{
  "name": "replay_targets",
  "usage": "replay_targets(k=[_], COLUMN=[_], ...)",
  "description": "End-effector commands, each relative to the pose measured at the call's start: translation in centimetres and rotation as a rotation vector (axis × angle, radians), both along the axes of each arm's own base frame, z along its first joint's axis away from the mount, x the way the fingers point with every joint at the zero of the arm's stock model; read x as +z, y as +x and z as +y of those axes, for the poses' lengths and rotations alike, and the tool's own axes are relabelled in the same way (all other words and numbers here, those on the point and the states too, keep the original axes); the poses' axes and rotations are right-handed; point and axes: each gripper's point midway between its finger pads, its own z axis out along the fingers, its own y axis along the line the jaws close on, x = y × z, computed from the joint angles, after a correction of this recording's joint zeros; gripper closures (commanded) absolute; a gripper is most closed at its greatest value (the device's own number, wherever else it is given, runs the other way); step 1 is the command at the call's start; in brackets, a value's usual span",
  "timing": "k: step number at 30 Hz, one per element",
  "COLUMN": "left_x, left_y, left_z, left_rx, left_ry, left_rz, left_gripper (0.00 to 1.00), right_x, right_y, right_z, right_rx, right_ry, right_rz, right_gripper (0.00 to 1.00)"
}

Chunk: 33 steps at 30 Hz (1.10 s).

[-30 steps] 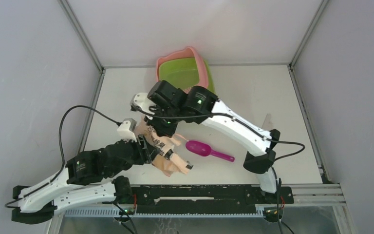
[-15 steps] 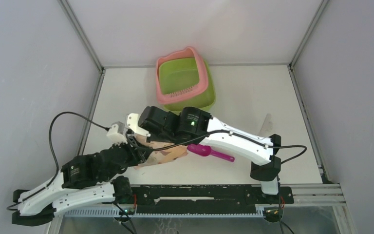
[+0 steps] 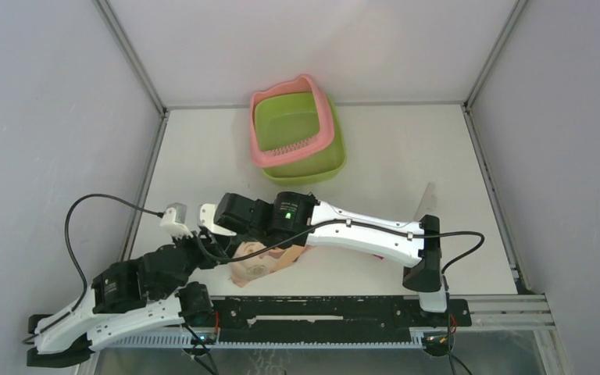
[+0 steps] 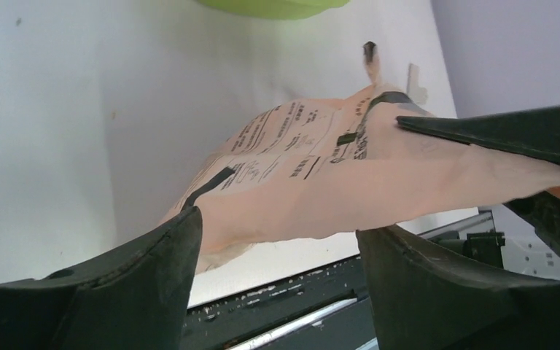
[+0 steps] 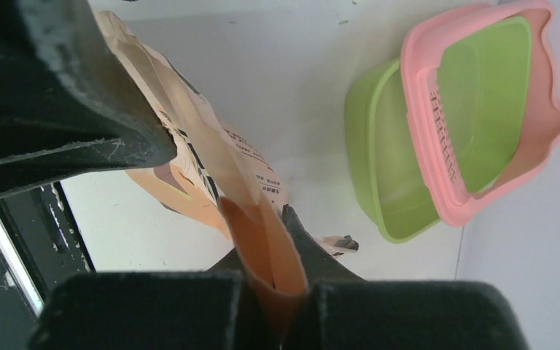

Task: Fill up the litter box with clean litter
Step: Open the cat litter bag at the center of the board.

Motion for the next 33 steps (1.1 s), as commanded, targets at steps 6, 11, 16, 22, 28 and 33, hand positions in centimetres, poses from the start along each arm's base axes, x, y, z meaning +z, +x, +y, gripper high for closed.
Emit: replay_targets(k=[6, 11, 16, 22, 28, 33], left_x=[0.0, 0.1, 0.5, 0.2, -0.7, 0.2], left_y=[1.1, 2.0, 1.4, 0.3, 0.1, -0.4], left_z=[-4.5, -5.3, -5.0, -5.6, -7.0, -8.2], left_rx=[-0.18, -0.182, -0.229, -0.308, -0.384, -0.453], left_ry=[0.097, 0.185, 0.182, 0.115, 0.163, 0.16], left_rz=[-0.155, -0.171, -0.21, -0.253, -0.259, -0.302], left_gripper=[0.15, 0.79, 1.0, 1.0, 1.0, 1.0], right_x=[7.1, 8.1, 9.5, 10.1, 7.8, 4.1], right_y=[-1.4, -2.2, -1.1, 3.0, 4.4, 3.5], right_z=[1.0, 0.6, -3.1, -11.1, -15.2, -14.9], right_rx=[0.036, 0.029, -0.106, -0.384, -0.527, -0.541], right_ry=[0.29, 0.339, 0.434, 0.677, 0.743, 0.674], right_rz=[0.017, 0.065, 0.166, 0.279, 0.496, 0.696], right_gripper=[1.0, 1.0, 0.75, 0.58, 0.8, 0.76])
